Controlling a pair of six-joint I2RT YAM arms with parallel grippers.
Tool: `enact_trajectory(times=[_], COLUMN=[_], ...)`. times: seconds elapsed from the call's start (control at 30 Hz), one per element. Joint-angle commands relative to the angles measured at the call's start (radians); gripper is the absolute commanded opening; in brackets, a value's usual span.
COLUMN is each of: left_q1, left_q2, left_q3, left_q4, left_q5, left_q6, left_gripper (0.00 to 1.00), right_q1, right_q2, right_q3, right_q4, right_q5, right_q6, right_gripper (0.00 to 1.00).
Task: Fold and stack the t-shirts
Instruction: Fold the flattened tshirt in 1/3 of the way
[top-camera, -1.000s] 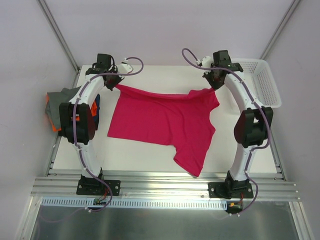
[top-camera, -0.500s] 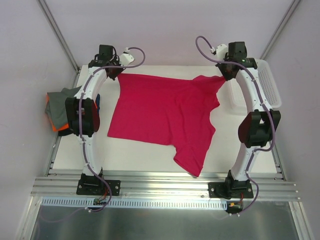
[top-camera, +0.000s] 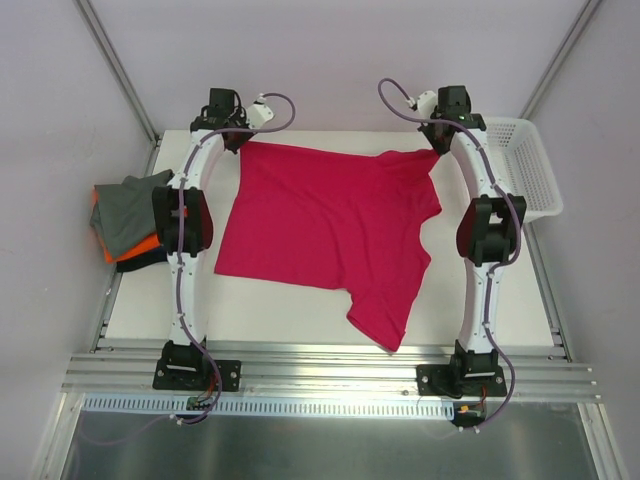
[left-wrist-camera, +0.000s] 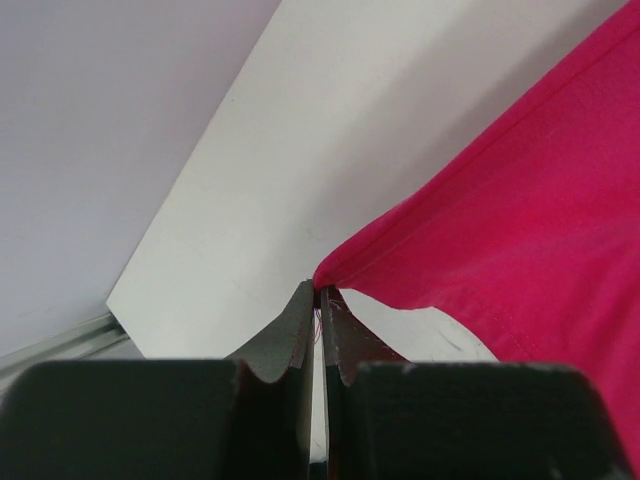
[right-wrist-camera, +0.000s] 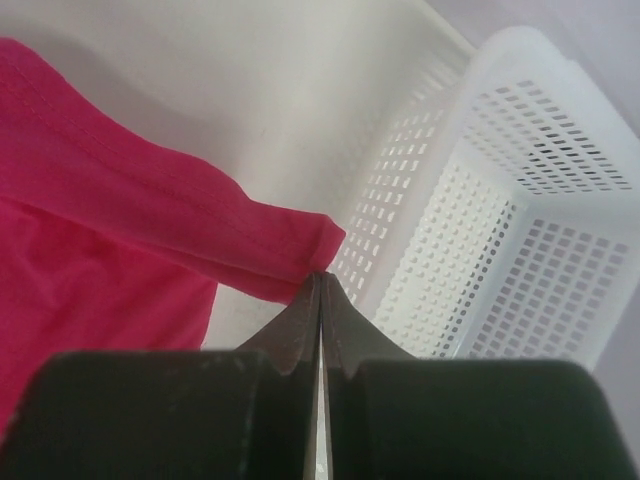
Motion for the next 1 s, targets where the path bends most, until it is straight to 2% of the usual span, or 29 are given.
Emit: enact_trajectory(times=[0.0,0.27,0.4,0.57,0.97], left_q1=[0.008,0.010,0.010,0.013,0.011], left_q2=[0.013,0.044,-0.068,-0.156,-0.248], left_q3=[0.069,0.104,-0.036,-0.170,-0.368], left_q4=[0.005,0.005,0.005,0.006,0.002], left_q5=[-0.010,-0.005,0.022,0.027,0.065], left_q6=[0.027,0.001,-0.018,-0.030,-0.088], left_gripper=[0.00,0.00,0.00,0.00,0.00], right_q1=[-0.004,-0.006,0.002,0.017,0.043], right_q2=[-0.008,0.003,-0.069,-0.180,-0.197], right_q3=[0.039,0.047,-0.011,-0.163,-0.226], right_q4=[0.053,0.057,-0.016,-0.081,-0.190], right_q5=[0.033,0.024,-0.013,-0.063,-0.119], right_q6=[-0.022,-0.003,0.040,0.064,0.130], right_gripper=[0.00,0.00,0.00,0.00,0.00])
